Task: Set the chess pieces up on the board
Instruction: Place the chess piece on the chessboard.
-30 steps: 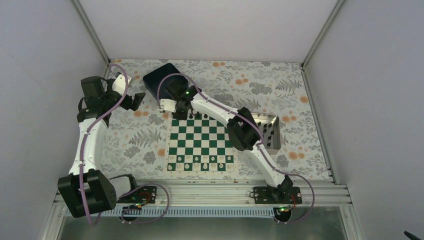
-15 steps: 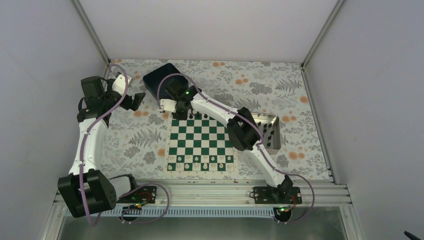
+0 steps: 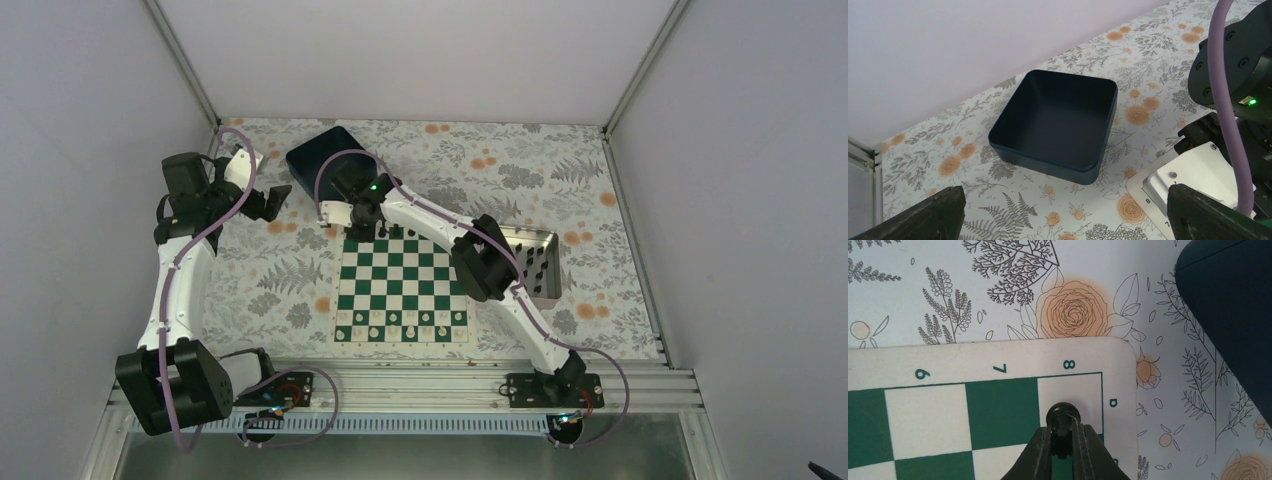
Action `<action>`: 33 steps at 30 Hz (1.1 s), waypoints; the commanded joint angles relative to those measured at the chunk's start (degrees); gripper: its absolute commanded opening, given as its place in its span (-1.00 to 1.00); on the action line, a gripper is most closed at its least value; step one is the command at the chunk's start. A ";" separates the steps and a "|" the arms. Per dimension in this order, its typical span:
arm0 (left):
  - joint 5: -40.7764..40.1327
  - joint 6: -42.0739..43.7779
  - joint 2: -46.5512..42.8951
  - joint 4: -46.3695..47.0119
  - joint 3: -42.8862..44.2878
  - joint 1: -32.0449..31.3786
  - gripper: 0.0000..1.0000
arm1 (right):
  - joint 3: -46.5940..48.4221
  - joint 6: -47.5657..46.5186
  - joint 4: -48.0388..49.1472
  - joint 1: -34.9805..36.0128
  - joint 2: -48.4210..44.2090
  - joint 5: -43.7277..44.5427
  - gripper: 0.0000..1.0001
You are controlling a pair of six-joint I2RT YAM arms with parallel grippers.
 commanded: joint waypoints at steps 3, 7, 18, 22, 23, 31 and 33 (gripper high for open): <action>1.56 0.53 0.10 0.80 -0.91 0.55 1.00 | 1.02 0.31 0.14 0.56 1.39 0.14 -0.88; 1.73 0.62 0.01 0.75 -0.88 0.55 1.00 | 1.11 0.53 0.48 0.54 1.49 0.21 -0.74; 2.08 0.71 0.01 0.56 -0.83 0.77 1.00 | 1.63 1.35 1.50 0.60 1.40 1.06 -0.53; 2.26 0.75 -0.08 0.52 -0.88 0.81 1.00 | 0.99 1.52 1.98 0.52 -0.05 2.67 -0.44; 2.33 0.79 -0.08 0.51 -0.88 0.81 1.00 | 0.44 1.53 2.13 0.41 -0.93 3.16 -0.42; 2.44 0.80 -0.55 0.63 -0.87 0.97 1.00 | -12.47 1.22 3.06 -4.59 -18.76 5.39 -0.21; 2.59 0.75 -0.52 0.56 -0.91 1.03 1.00 | -16.31 1.83 1.65 -8.08 -24.12 4.66 -0.16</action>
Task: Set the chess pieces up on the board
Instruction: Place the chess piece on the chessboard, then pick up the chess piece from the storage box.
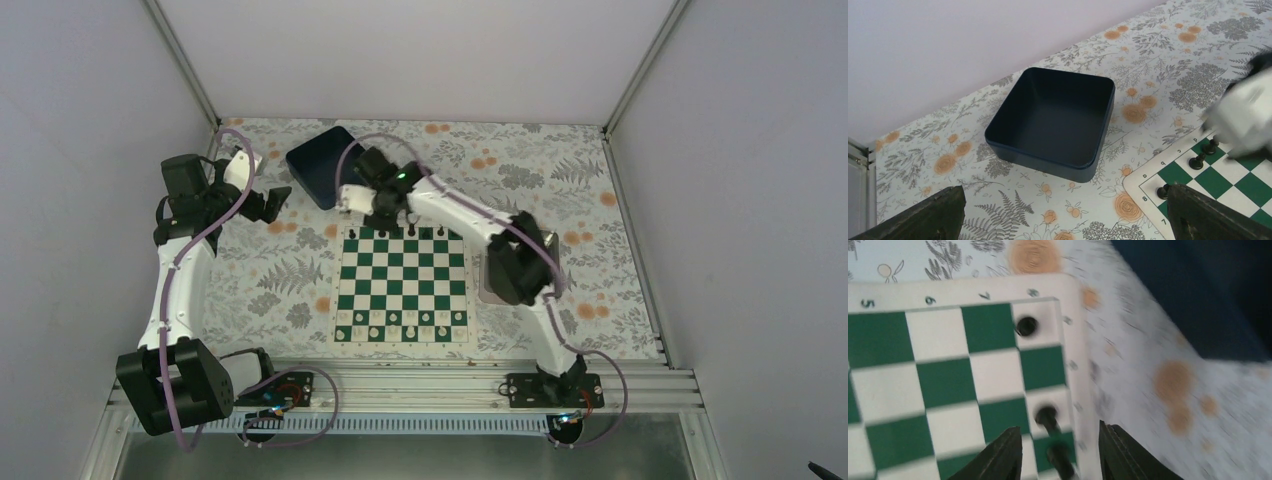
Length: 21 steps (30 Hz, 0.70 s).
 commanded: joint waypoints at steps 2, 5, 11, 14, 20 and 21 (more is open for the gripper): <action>1.76 0.67 -0.45 0.61 -0.22 0.35 1.00 | -8.49 1.99 -2.29 -10.37 -17.73 -0.54 -0.10; 1.84 0.59 -0.36 0.63 -0.16 0.35 1.00 | -19.18 1.67 -3.24 -17.66 -27.23 -3.03 -0.03; 2.02 0.44 0.25 0.61 -0.03 0.35 1.00 | -41.69 -2.80 -1.38 -31.87 -45.50 -5.13 0.03; 2.37 0.32 1.00 0.39 0.34 0.35 1.00 | -48.86 -4.24 -0.17 -40.12 -48.84 -7.06 0.02; 2.43 0.31 1.05 -0.32 0.66 0.35 1.00 | -57.65 -5.88 -0.20 -46.77 -50.26 -10.48 -0.04; 2.34 0.24 1.00 -0.44 0.67 0.35 1.00 | -58.51 -5.96 -1.07 -46.99 -50.27 -11.00 -0.05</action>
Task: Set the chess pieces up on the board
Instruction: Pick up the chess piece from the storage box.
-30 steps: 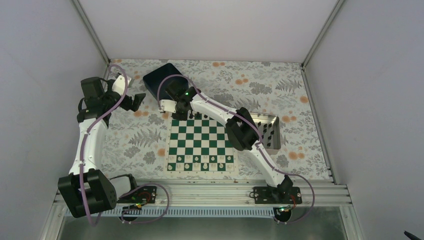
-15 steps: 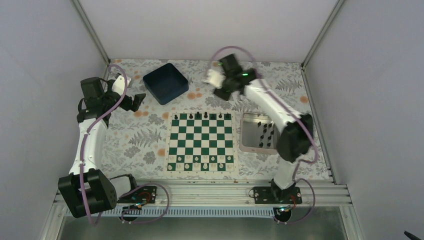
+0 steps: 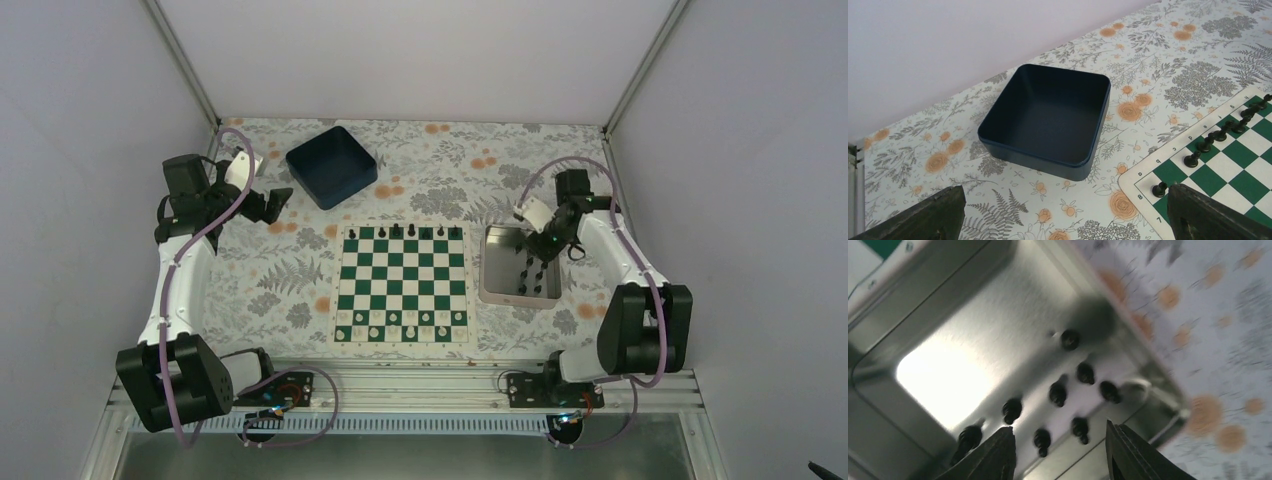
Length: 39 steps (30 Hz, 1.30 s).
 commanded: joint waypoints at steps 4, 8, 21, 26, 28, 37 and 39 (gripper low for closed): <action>1.44 0.26 0.17 -0.47 0.87 0.35 1.00 | -7.04 -1.46 -0.22 -1.09 -2.05 -5.72 -0.09; 1.42 0.33 0.57 -0.68 0.92 0.35 1.00 | -9.51 -1.97 -1.23 -1.02 -2.33 -7.74 -0.14; 1.26 0.53 0.43 -0.75 0.76 0.35 1.00 | -11.04 -1.02 4.22 -1.08 2.59 -7.01 -0.28; 1.39 0.66 0.65 -0.62 0.62 0.35 1.00 | -10.63 -0.85 5.06 -1.04 4.30 -6.69 -0.30; 1.56 0.75 0.92 -0.74 0.72 0.35 1.00 | -10.65 -0.82 5.40 -1.07 4.87 -6.46 -0.31; 2.12 1.19 1.21 -0.87 0.63 0.35 1.00 | -10.61 -0.66 6.07 -1.02 7.03 -5.06 -0.46; 2.30 1.30 1.30 -0.86 0.61 0.35 1.00 | -10.36 -0.70 5.86 -1.02 7.21 -4.79 -0.50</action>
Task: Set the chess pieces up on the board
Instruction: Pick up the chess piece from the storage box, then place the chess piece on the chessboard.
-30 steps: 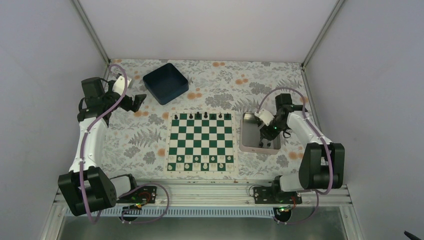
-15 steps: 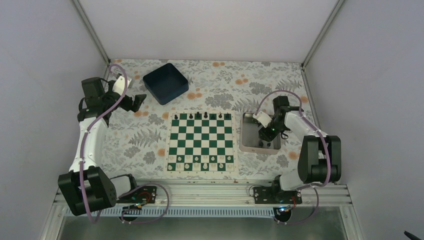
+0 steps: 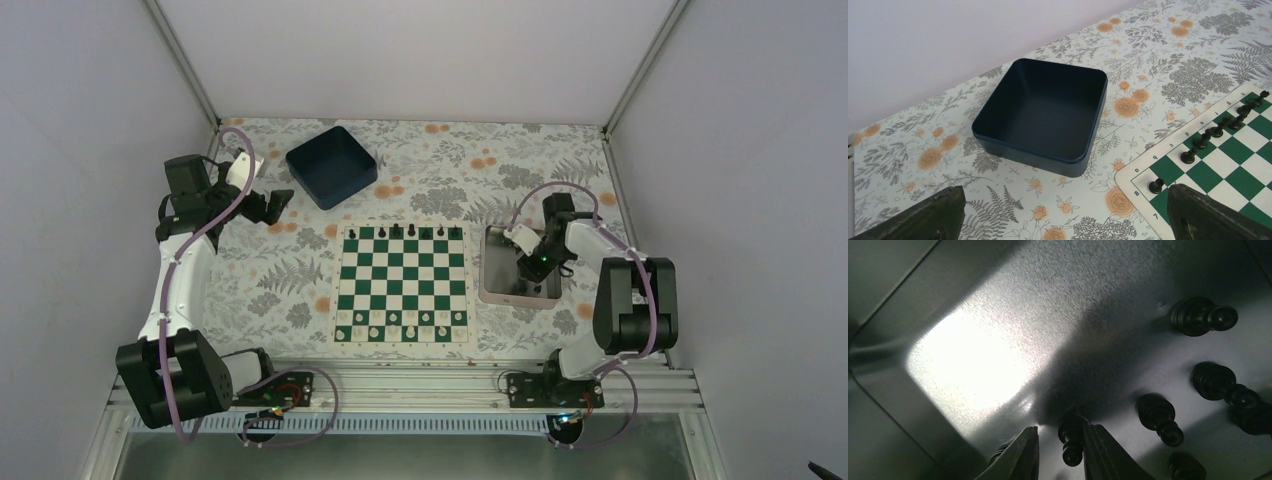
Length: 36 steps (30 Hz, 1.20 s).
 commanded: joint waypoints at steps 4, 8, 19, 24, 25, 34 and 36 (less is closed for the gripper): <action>2.37 1.39 0.32 -0.20 0.47 0.35 1.00 | 1.53 0.74 -0.31 -0.24 0.77 1.68 -0.60; 2.65 1.48 0.35 -0.25 0.46 0.35 1.00 | 3.03 0.91 -1.80 -0.31 0.34 1.82 -0.77; 3.15 1.47 0.11 -0.15 0.37 0.34 1.00 | 18.02 3.70 -13.71 7.49 -3.91 0.55 -0.90; 3.44 1.44 0.01 -0.17 0.52 0.35 1.00 | 31.30 6.40 -17.50 18.55 0.60 1.66 -0.90; 3.46 1.42 -0.10 -0.17 0.52 0.35 1.00 | 34.35 6.66 -18.10 20.70 2.37 1.68 -0.90; 3.19 1.00 -0.72 -0.12 0.72 0.35 1.00 | 60.42 6.88 -21.34 36.24 23.47 0.28 -0.90; 2.96 0.94 -0.81 -0.13 0.72 0.35 1.00 | 68.07 6.81 -23.58 38.46 29.25 -3.40 -0.90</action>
